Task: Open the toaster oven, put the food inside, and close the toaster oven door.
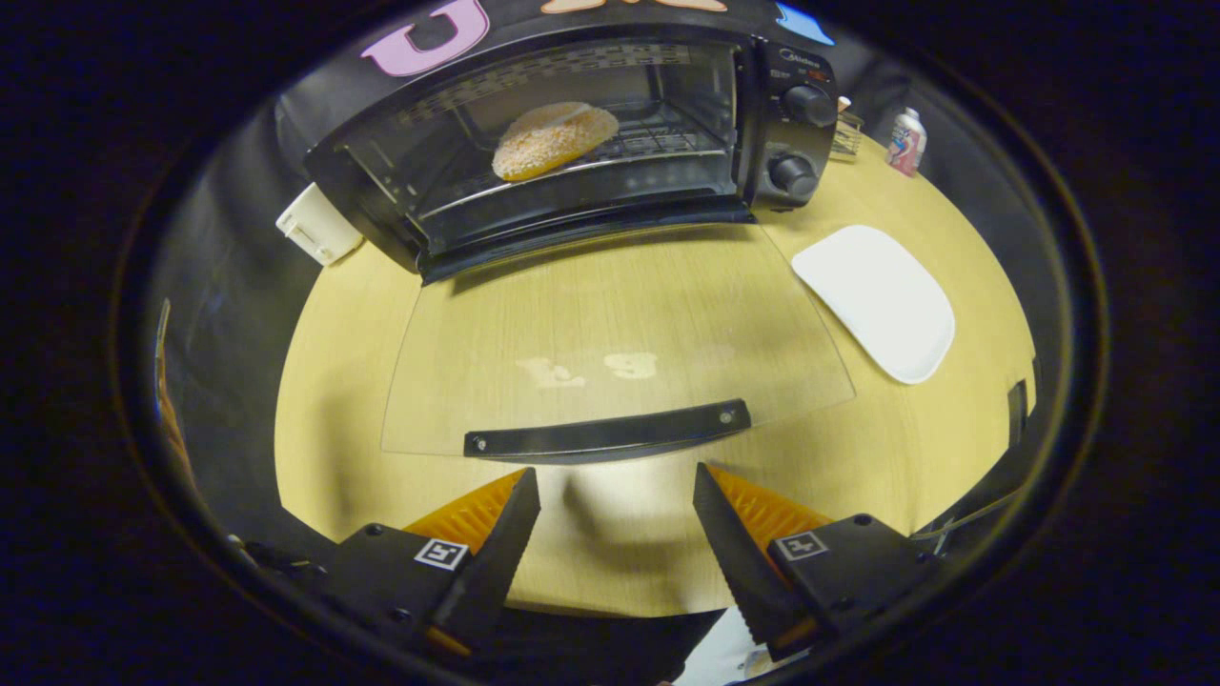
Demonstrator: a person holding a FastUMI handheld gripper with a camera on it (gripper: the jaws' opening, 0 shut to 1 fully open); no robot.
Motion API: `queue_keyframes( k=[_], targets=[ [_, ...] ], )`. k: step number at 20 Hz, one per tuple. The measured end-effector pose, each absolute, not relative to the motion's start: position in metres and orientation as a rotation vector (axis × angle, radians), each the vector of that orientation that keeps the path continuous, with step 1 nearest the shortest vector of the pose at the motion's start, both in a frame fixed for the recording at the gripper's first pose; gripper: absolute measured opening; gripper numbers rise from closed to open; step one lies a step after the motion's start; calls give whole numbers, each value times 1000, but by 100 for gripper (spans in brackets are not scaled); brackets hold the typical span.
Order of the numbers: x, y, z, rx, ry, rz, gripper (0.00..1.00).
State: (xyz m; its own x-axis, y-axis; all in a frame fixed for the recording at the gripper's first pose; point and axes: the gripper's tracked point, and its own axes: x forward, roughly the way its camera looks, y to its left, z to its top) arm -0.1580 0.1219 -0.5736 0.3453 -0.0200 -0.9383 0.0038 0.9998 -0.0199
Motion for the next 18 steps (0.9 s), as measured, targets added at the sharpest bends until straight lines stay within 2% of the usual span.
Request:
queue_keyframes(
  k=[9, 18],
  targets=[
    [-152, 125, -566, -88, 1235, 13, 100],
    [-136, 131, -513, 7, 1163, -25, 99]
  ],
)
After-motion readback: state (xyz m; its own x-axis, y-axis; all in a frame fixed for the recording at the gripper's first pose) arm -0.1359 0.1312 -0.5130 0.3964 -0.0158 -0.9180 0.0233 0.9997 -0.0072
